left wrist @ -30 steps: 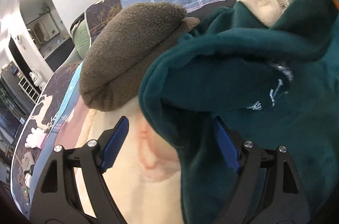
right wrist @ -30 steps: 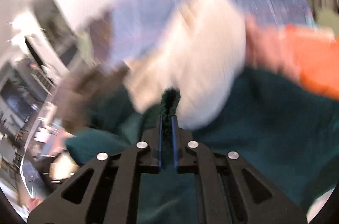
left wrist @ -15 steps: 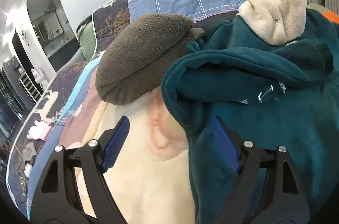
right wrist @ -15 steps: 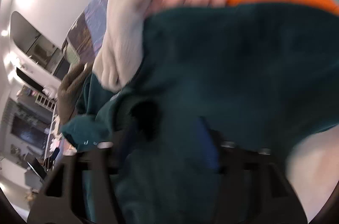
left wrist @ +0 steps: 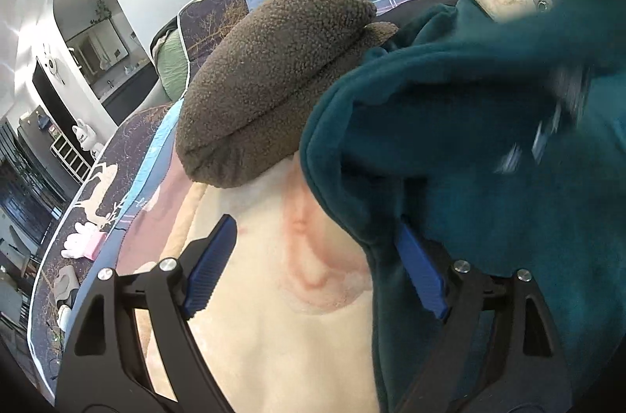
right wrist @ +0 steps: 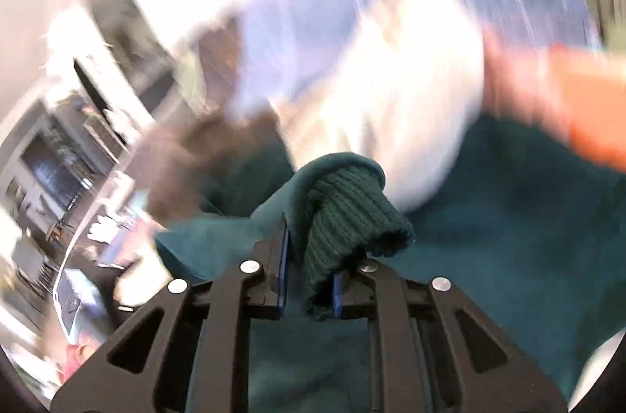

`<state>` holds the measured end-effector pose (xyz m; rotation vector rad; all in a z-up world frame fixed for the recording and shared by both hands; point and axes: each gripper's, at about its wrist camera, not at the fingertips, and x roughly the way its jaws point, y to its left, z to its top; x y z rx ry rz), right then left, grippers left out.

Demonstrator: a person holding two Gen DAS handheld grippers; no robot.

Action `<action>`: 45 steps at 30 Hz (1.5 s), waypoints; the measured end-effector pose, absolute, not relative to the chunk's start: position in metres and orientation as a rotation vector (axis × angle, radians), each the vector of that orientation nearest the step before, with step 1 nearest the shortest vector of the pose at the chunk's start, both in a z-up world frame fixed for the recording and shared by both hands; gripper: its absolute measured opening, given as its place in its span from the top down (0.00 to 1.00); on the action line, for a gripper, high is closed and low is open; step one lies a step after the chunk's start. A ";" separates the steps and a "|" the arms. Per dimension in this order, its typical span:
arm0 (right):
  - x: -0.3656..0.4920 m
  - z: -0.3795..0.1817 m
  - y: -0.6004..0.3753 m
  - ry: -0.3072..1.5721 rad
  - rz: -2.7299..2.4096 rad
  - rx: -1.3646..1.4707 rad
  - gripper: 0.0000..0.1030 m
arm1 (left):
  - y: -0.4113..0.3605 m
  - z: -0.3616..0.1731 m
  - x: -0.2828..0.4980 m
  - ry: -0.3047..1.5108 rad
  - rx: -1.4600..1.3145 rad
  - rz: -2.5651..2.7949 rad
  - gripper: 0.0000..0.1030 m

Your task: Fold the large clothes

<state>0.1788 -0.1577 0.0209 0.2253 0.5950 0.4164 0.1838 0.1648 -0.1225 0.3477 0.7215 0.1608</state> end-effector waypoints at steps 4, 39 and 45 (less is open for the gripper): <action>0.139 0.033 -0.199 0.491 0.266 0.090 0.77 | 0.156 -0.120 0.165 0.683 0.384 0.138 0.17; 0.154 -0.121 -0.236 0.708 0.029 0.200 0.17 | 0.216 -0.107 0.287 0.785 -0.226 -0.024 1.00; 0.153 -0.111 -0.266 0.717 -0.063 0.337 0.17 | 0.202 -0.077 0.235 0.726 -0.185 -0.193 0.47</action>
